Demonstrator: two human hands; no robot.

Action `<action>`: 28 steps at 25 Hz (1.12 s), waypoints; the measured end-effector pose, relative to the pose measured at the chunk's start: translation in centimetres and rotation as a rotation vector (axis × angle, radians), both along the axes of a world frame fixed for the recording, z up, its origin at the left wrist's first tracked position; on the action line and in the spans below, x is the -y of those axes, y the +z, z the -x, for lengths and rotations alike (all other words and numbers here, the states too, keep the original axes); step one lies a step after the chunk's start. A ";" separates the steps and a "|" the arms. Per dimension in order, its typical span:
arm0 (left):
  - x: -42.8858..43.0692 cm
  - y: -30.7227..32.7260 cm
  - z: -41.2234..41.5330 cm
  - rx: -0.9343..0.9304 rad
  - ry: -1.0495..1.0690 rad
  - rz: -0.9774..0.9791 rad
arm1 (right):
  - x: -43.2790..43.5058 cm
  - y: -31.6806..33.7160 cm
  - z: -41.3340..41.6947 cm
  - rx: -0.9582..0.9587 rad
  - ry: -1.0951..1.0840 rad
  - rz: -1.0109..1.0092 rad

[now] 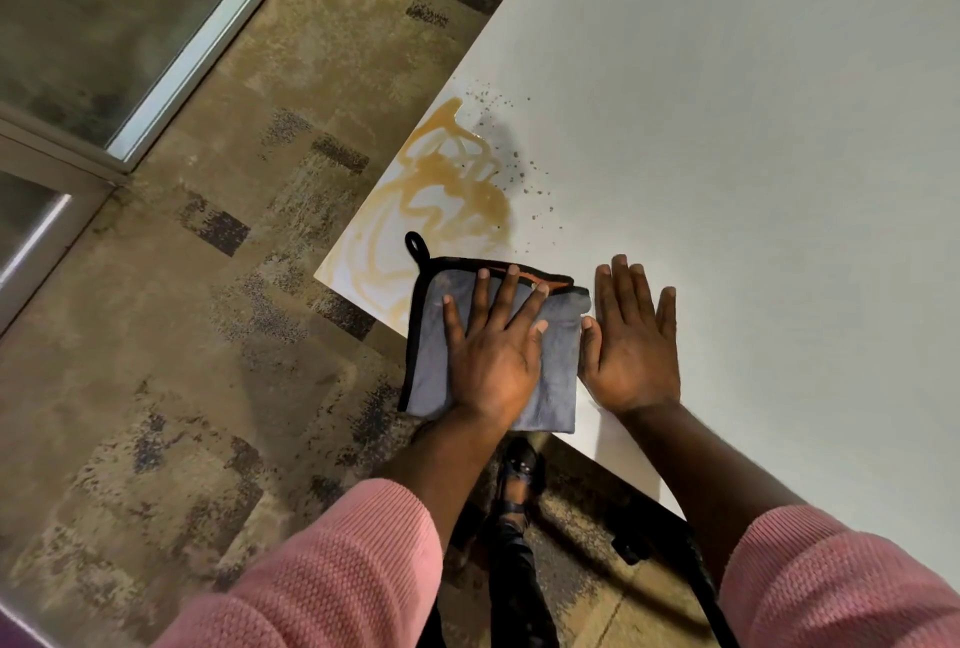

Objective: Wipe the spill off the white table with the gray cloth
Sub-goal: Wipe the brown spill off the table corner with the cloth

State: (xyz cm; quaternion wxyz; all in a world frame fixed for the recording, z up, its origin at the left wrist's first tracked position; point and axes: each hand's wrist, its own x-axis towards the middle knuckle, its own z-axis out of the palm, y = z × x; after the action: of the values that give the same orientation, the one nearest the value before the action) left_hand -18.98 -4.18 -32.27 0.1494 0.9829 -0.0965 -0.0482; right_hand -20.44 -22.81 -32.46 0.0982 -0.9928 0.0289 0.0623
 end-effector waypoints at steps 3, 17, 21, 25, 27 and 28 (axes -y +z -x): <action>-0.2 -0.2 0.1 0.003 0.000 0.000 | 0.0 -0.1 0.0 -0.004 0.001 0.006; -1.5 0.4 -0.3 -0.017 0.047 0.011 | -0.1 0.7 0.0 -0.037 0.018 0.000; -2.2 0.6 1.0 -0.033 0.046 0.030 | -2.5 1.3 -1.0 0.005 0.085 -0.043; -3.9 0.7 -4.9 -0.030 0.120 0.039 | -3.7 0.9 -1.5 -0.005 0.038 -0.025; -5.1 0.8 -7.9 -0.034 0.162 0.038 | -3.7 0.7 -1.3 0.008 0.039 -0.007; -5.3 0.8 -8.5 -0.024 0.168 0.039 | -3.6 0.5 -1.2 0.017 0.040 -0.003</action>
State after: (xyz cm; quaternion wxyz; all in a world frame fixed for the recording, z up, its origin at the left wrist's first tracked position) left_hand -10.52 1.16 -31.51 0.1732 0.9838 -0.0130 -0.0454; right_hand -19.21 -19.20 -31.95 0.0989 -0.9935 0.0083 0.0561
